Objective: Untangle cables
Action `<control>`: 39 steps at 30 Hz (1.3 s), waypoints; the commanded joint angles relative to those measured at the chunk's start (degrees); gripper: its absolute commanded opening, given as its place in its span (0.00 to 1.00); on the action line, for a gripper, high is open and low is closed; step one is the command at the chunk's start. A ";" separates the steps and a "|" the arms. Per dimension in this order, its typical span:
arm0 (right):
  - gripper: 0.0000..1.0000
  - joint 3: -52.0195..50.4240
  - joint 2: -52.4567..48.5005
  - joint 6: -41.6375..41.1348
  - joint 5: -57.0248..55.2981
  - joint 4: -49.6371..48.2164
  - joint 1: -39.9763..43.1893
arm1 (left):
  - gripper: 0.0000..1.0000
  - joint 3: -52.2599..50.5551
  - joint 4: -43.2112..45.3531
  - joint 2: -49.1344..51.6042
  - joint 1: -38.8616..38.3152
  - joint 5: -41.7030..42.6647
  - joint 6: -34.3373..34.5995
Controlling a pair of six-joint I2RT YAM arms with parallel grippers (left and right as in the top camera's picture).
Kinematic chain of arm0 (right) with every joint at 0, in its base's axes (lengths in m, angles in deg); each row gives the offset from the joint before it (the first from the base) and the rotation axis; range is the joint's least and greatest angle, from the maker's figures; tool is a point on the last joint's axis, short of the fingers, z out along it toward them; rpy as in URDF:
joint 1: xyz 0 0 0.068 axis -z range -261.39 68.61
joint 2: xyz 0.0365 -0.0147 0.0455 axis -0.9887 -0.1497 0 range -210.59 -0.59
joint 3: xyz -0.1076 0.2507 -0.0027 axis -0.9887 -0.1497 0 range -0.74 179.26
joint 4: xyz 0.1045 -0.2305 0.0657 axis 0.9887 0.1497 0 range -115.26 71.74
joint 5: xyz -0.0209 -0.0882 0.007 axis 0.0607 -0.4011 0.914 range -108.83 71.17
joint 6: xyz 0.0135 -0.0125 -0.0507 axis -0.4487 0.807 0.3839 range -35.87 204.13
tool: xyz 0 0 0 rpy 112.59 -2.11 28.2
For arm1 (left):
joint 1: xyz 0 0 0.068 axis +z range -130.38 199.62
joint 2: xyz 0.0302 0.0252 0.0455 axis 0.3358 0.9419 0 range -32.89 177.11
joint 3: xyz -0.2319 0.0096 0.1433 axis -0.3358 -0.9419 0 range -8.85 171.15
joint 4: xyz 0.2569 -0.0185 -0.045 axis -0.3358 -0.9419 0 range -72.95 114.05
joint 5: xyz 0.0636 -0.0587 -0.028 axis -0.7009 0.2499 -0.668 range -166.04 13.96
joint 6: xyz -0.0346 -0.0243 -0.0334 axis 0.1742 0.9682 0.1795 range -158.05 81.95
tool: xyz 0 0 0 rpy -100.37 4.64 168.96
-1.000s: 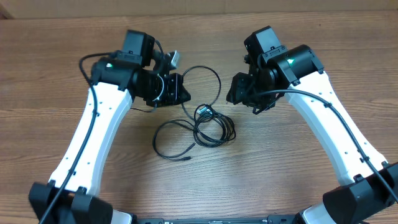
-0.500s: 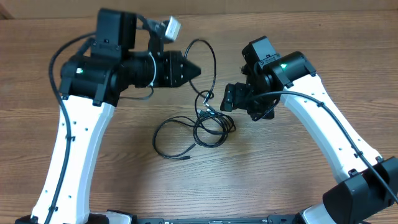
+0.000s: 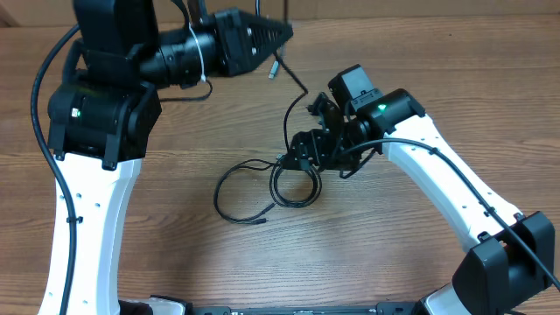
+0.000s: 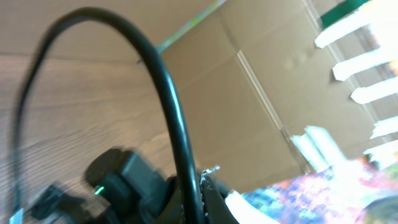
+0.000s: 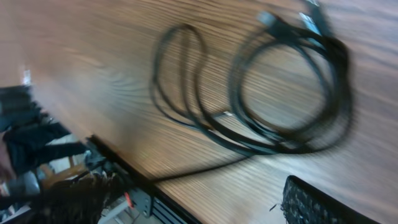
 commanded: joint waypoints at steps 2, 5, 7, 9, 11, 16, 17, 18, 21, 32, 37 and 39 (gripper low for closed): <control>0.88 -0.35 -0.07 0.63 3.67 -3.82 -1.40 | 0.04 1.75 4.72 -1.31 0.22 2.01 11.10; 0.83 -0.35 -0.07 -1.38 3.69 -7.39 -1.64 | 0.04 1.75 8.02 -1.31 0.22 3.91 13.86; 0.71 -0.35 -0.07 -3.02 3.67 -9.86 -1.64 | 0.04 1.75 8.96 -1.31 0.22 4.61 14.38; 0.59 -0.35 -0.04 -4.42 3.67 -11.30 -1.64 | 0.04 1.75 8.55 -1.31 0.22 4.68 14.05; 0.51 -0.35 -0.04 -4.81 3.65 -12.15 -1.62 | 0.04 1.75 7.13 -1.31 0.22 4.68 13.16; 0.32 -0.33 -0.04 -5.92 3.65 -14.49 -1.62 | 0.04 1.73 3.82 -1.29 0.22 4.44 11.26; 0.25 -0.28 -0.04 -6.10 3.67 -14.51 -1.62 | 0.04 1.73 3.39 -1.29 0.22 4.11 10.34; 0.21 -0.28 -0.04 -6.10 3.67 -14.36 -1.62 | 0.04 1.73 2.84 -1.29 0.22 3.65 9.22; 0.06 -0.26 -0.04 -7.63 3.74 -13.11 -1.62 | 0.04 1.73 -1.20 -1.27 0.24 0.22 6.62; 0.04 1.31 7.65 -19.04 11.96 -8.55 2.54 | 0.04 1.57 -32.52 -0.17 0.22 -47.67 1.88; 0.04 3.82 12.81 -23.26 19.50 -8.66 7.06 | 0.04 1.57 -40.28 1.51 0.22 -52.22 1.84; 0.04 4.63 14.51 -26.12 23.74 -9.86 8.79 | 0.04 1.57 -41.90 2.27 0.22 -52.92 1.84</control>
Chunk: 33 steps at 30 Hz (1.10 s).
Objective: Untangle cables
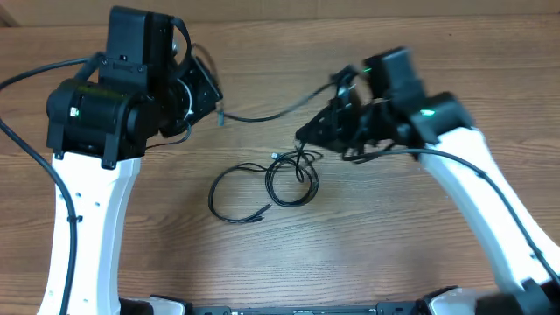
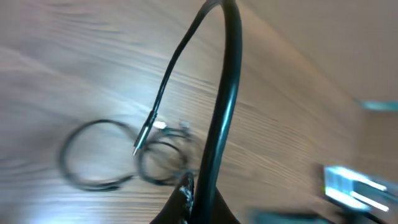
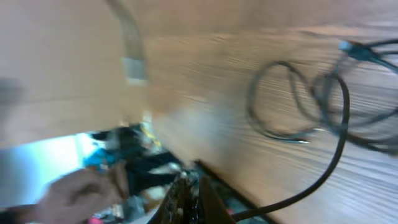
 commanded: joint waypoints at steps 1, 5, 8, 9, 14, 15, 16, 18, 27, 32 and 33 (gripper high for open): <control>0.04 3.21 4.50 -7.13 10.93 -2.69 2.56 | 0.06 0.74 -1.66 1.86 0.22 -7.32 -1.42; 0.04 3.21 7.69 -16.98 18.69 -11.58 4.76 | 0.08 0.74 -4.24 4.00 0.20 -7.10 -1.40; 0.04 3.21 9.84 -25.83 19.39 -21.16 5.51 | 0.15 0.74 -5.88 6.08 0.17 -5.27 -1.42; 0.04 3.21 10.36 -28.35 19.41 -24.52 5.60 | 0.19 0.74 -6.38 6.75 0.17 -4.35 -1.51; 0.04 3.21 11.65 -40.19 19.41 -40.59 5.60 | 0.31 0.74 -7.28 9.86 0.17 1.49 -6.93; 0.04 3.21 11.65 -42.03 19.37 -42.75 5.60 | 0.37 0.74 -7.34 10.45 0.17 2.82 -8.41; 0.04 3.21 11.65 -43.85 19.28 -45.24 5.60 | 0.44 0.74 -7.37 10.82 0.17 3.93 -9.66; 0.04 3.21 11.65 -46.73 18.67 -49.57 5.66 | 0.58 0.74 -7.54 11.54 0.17 5.46 -12.22; 0.04 3.21 11.65 -54.49 9.99 -55.93 6.58 | 0.61 0.74 -8.24 12.20 0.17 15.72 -26.71; 0.04 3.21 11.65 -60.59 6.12 -69.46 8.04 | 0.52 0.74 -8.76 12.20 0.17 25.86 -34.14; 0.04 3.21 11.65 -60.81 5.20 -72.04 8.39 | 0.50 0.74 -8.68 12.20 0.17 28.98 -35.23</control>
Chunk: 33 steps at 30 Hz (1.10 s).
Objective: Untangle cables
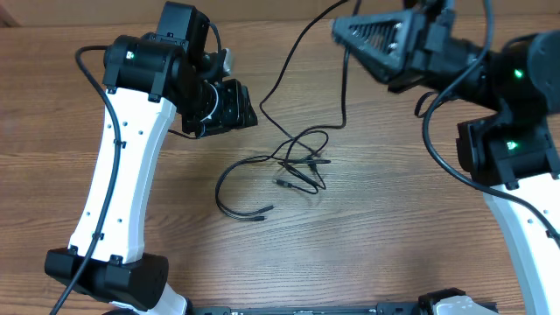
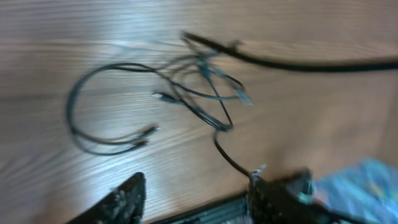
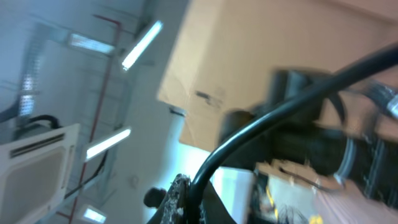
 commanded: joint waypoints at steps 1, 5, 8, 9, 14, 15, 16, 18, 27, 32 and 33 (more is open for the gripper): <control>0.04 1.25 0.92 -4.28 -5.22 -5.55 1.38 | 0.49 0.74 0.28 0.22 0.17 13.99 -9.44; 0.04 1.25 0.85 -4.85 -6.51 -3.48 4.31 | 0.52 0.76 1.70 0.20 0.17 28.41 -21.16; 0.04 1.25 0.57 -4.85 -7.48 3.13 7.26 | 0.56 0.76 2.12 0.20 0.17 32.94 -28.20; 0.04 1.25 0.42 -4.85 -7.48 5.18 8.13 | 0.58 0.76 2.08 0.20 0.17 34.58 -30.21; 0.04 1.22 0.15 -4.92 -6.71 13.22 9.20 | 0.61 0.76 3.21 0.20 0.17 38.36 -32.06; 0.04 1.22 0.15 -4.90 -6.45 13.84 8.92 | 0.61 0.76 3.48 0.20 0.17 38.95 -32.06; 0.04 1.22 0.15 -4.90 -6.23 14.05 8.66 | 0.61 0.76 3.63 0.20 0.17 39.39 -32.04; 0.04 1.22 0.15 -4.63 -5.81 14.69 7.89 | 0.61 0.76 3.65 0.20 0.17 41.86 -32.06; 0.04 1.20 0.09 1.29 -5.86 24.79 6.60 | 0.63 0.76 8.94 0.20 0.22 60.94 -31.41; 0.04 1.18 0.09 13.90 -10.56 35.87 6.62 | 0.60 0.76 16.98 0.20 0.26 59.30 -18.75; 0.04 1.18 0.09 15.82 -12.26 38.93 6.62 | 0.60 0.76 18.12 0.20 0.26 57.13 -15.39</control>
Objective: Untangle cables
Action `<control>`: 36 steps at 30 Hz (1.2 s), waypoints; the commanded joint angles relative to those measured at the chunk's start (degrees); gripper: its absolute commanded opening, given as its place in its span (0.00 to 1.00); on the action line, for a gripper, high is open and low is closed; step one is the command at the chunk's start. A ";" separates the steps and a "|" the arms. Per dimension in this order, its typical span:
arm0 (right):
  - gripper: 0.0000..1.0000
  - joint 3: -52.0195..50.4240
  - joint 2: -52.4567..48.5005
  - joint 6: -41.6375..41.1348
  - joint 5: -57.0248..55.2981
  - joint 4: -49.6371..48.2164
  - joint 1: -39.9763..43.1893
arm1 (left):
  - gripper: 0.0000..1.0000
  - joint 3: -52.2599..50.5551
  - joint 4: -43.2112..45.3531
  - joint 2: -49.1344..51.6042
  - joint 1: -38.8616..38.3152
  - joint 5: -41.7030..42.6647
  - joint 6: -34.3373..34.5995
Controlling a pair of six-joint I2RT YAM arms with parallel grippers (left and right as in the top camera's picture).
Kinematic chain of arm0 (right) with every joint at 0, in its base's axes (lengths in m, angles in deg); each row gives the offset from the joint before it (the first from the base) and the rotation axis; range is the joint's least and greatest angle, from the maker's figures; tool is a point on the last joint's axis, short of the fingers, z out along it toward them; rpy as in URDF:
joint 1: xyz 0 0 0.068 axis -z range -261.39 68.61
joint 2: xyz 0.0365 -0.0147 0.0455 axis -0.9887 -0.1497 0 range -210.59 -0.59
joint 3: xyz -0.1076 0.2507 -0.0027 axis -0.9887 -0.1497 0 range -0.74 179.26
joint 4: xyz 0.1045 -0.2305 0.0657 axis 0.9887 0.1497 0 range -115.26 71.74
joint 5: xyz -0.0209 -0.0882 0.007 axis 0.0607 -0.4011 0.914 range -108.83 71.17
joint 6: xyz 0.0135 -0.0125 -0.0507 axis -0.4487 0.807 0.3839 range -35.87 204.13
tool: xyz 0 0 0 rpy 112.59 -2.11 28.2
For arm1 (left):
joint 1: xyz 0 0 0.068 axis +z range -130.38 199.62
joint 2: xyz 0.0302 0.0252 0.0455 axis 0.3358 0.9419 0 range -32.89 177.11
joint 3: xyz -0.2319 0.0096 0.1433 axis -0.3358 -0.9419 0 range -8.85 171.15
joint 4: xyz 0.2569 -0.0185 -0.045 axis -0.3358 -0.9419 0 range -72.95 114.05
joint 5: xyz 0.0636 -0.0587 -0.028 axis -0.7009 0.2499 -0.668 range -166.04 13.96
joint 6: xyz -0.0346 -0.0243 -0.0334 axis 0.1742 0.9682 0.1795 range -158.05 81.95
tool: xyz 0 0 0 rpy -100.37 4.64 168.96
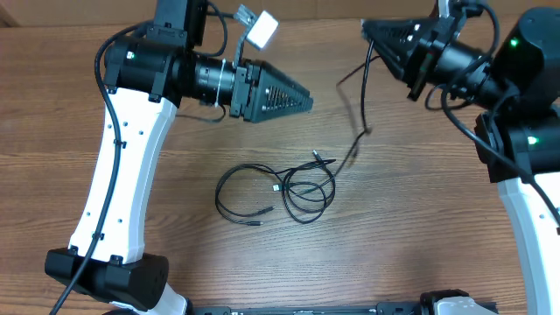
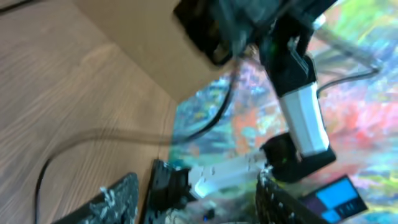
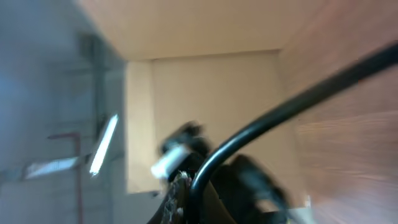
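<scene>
Thin black cables [image 1: 302,188] lie in loose overlapping loops at the table's middle, with another loop [image 1: 234,194] to their left. My right gripper [image 1: 372,31] is raised at the back right, shut on one black cable [image 1: 362,96] that hangs down and trails to the loops. In the right wrist view that cable [image 3: 280,109] runs out from the shut right gripper [image 3: 189,186]. My left gripper [image 1: 308,102] points right, level, above the table and apart from the cables. In the left wrist view its fingers [image 2: 118,199] stand wide apart around nothing.
The wooden table [image 1: 420,227] carries only the cables. A cardboard wall [image 1: 315,9] runs along the back edge. The right arm's white link [image 1: 525,219] stands at the right, the left arm's white link [image 1: 101,201] at the left.
My left gripper, then pointing down beside the tangle, now points level to the right, still open. The lifted strands have settled into loops on the table. My right gripper still holds its cable.
At first my left gripper held a cable end high while the right was low at the tangle. Then both were shut on a cable stretched between them. Later the left was open and the right was high with its cable. Now the loops lie looser.
</scene>
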 commanded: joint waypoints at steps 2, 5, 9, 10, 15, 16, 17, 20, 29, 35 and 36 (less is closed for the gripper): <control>0.04 1.03 0.17 10.99 -7.13 8.72 -0.28 | 0.60 0.76 2.64 0.20 0.13 -5.31 15.96; 0.04 1.03 -0.20 11.61 -8.50 13.64 -0.33 | 0.61 0.76 2.60 0.20 -0.39 -11.10 17.94; 0.04 0.98 -0.94 13.16 -8.70 15.32 -1.62 | 0.60 0.76 3.85 0.22 -1.42 -16.96 21.18; 0.04 0.98 -1.14 13.46 -8.70 15.34 -1.90 | 0.60 0.76 4.13 0.22 -1.57 -18.01 22.32; 0.04 0.96 -1.97 13.68 -8.74 15.96 -4.61 | 0.57 0.74 6.91 0.24 -3.61 -24.22 28.94; 0.04 0.96 -2.16 13.77 -8.79 15.96 -5.40 | 0.58 0.76 7.63 0.24 -4.13 -24.37 29.31; 0.04 0.96 -2.45 13.77 -9.20 16.02 -6.21 | 0.56 0.76 8.37 0.24 -4.72 -24.35 29.31; 0.04 0.96 -3.50 13.75 -11.78 16.28 -8.37 | 0.52 0.74 10.05 0.24 -5.73 -24.37 29.31; 0.04 0.98 -4.70 13.46 -12.11 15.87 -8.94 | 0.40 0.76 9.81 0.24 -5.81 -24.57 28.37; 0.04 0.98 -4.70 13.42 -10.82 14.01 -8.96 | 0.29 0.74 8.96 0.24 -5.86 -24.52 28.39; 0.04 0.98 -4.70 13.44 -10.27 13.07 -8.96 | 0.30 0.74 8.94 0.24 -5.90 -24.52 28.39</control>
